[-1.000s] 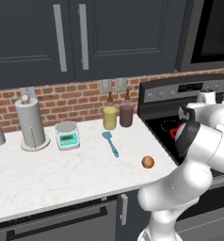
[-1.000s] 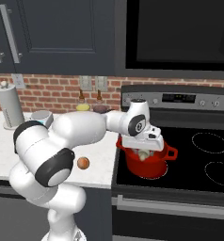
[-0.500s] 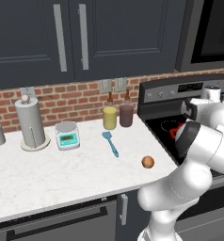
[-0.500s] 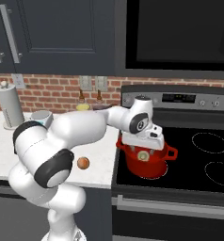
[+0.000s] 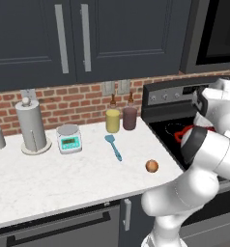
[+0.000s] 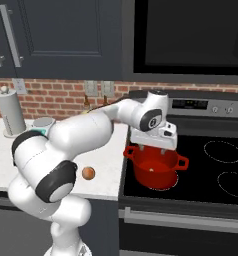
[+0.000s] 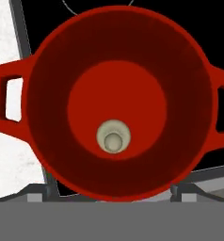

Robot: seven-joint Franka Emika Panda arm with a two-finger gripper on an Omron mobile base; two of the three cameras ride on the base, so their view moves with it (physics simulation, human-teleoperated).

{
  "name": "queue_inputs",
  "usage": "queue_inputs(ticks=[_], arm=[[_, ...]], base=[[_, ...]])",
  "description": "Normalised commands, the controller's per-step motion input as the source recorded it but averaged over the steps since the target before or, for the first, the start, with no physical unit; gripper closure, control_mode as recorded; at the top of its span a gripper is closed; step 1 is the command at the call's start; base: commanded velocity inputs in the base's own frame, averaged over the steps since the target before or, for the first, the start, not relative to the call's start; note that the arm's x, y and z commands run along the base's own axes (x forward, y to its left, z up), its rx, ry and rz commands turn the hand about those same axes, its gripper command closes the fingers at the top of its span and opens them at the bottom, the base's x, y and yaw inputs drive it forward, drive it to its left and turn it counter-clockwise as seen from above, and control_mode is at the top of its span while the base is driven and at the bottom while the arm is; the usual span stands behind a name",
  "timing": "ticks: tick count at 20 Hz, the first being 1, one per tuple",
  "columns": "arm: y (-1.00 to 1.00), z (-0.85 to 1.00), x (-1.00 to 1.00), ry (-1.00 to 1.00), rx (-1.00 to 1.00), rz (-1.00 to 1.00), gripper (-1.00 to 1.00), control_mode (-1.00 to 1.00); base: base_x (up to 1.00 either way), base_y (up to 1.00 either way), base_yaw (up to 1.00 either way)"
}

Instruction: Put the onion and mushroom in the pot. Retrieve the spatula and lightly stir the vegetables in the pot.

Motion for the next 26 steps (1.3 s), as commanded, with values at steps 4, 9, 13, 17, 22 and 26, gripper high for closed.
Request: queue_inputs(ticks=[4, 9, 13, 17, 22, 26], arm=[[0.0, 0.55, -0.36, -0.16, 0.0, 0.05, -1.0, -1.0], [0.13, 0.51, -0.58, -0.17, 0.02, 0.05, -1.0, -1.0], [0.64, 0.19, -0.69, -0.14, -0.03, 0.03, -1.0, -1.0], [0.11, 0.0, -0.06, 0.03, -0.02, 0.02, -1.0, -1.0], [0.44, 0.0, -0.09, 0.0, 0.0, 0.01, -1.0, -1.0], [0.86, 0.0, -0.37, 0.01, 0.01, 0.07, -1.0, -1.0]], base=[[0.0, 0.0, 0.0], [0.0, 0.0, 0.0], [0.0, 0.0, 0.0], [0.0, 0.0, 0.0], [0.0, 0.0, 0.0], [0.0, 0.0, 0.0]])
